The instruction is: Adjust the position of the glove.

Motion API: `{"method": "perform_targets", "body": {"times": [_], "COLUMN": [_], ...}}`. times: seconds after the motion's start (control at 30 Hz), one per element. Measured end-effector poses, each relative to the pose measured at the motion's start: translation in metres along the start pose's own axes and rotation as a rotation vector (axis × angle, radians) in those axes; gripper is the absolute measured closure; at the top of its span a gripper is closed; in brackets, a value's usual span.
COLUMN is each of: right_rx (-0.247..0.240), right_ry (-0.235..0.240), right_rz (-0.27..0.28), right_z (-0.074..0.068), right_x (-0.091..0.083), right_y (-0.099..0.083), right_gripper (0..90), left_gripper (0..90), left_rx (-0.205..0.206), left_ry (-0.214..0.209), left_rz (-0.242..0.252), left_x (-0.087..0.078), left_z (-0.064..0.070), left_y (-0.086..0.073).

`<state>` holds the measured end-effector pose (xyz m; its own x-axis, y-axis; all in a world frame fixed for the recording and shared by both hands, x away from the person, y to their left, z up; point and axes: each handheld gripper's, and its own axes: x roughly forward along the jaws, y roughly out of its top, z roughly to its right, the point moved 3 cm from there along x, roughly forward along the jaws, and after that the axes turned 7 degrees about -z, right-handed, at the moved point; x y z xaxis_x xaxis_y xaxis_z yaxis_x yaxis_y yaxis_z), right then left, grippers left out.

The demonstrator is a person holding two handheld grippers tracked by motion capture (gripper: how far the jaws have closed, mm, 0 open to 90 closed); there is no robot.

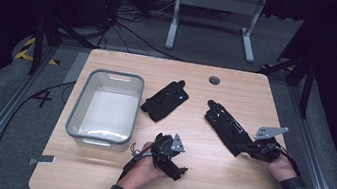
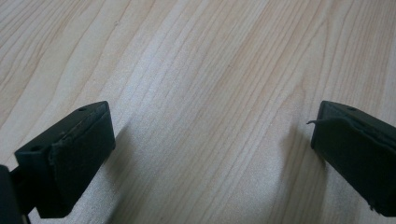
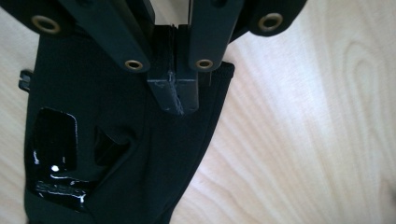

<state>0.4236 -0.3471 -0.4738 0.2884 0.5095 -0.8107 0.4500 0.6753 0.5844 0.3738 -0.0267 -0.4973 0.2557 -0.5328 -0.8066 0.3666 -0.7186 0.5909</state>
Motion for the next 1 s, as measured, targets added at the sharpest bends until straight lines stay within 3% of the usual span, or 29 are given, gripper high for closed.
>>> {"method": "perform_targets", "body": {"times": [0.5,1.0], "right_rx": [-0.028,-0.09], "right_ry": [0.049,0.094], "right_rz": [-0.008,-0.03], "right_z": [-0.027,-0.072], "right_x": [-0.009,-0.022], "right_y": [-0.015,-0.034], "right_gripper": [90.0,90.0], "left_gripper": [0.0,0.0], "left_rx": [-0.003,0.001], "left_ry": [0.0,0.0], "left_rz": [-0.002,0.001], "left_x": [0.0,0.0], "left_z": [0.0,0.0], "left_y": [0.0,0.0]}}
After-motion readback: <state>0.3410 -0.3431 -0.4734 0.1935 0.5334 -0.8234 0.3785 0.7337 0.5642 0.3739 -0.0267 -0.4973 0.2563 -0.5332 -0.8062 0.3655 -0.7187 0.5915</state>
